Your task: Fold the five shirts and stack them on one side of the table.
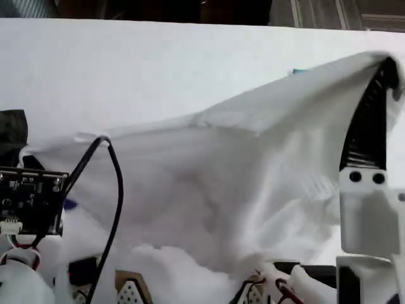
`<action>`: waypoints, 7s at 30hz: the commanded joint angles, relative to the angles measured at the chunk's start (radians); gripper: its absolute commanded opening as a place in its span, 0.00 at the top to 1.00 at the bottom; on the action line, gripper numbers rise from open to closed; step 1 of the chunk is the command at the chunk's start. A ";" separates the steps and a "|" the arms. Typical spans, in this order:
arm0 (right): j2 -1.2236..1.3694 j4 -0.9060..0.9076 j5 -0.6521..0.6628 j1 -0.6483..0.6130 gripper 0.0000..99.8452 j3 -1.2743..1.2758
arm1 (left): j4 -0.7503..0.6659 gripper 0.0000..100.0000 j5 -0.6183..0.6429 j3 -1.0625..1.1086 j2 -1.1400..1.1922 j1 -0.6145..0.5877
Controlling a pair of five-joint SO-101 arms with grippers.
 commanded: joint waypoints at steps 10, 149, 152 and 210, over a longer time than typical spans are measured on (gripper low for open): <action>-0.245 -0.042 -0.031 -0.005 0.98 0.269 | 0.011 0.98 0.000 -0.085 0.002 -0.014; 1.392 -0.369 0.006 0.005 0.98 -0.126 | 0.021 0.98 -0.071 -1.333 2.053 0.114; 1.374 -0.219 -0.026 0.007 0.98 -0.163 | 0.021 0.98 -0.071 -1.161 1.926 0.120; 0.170 -0.636 -0.038 -0.105 0.83 2.096 | -0.382 0.97 -0.184 0.581 0.982 0.180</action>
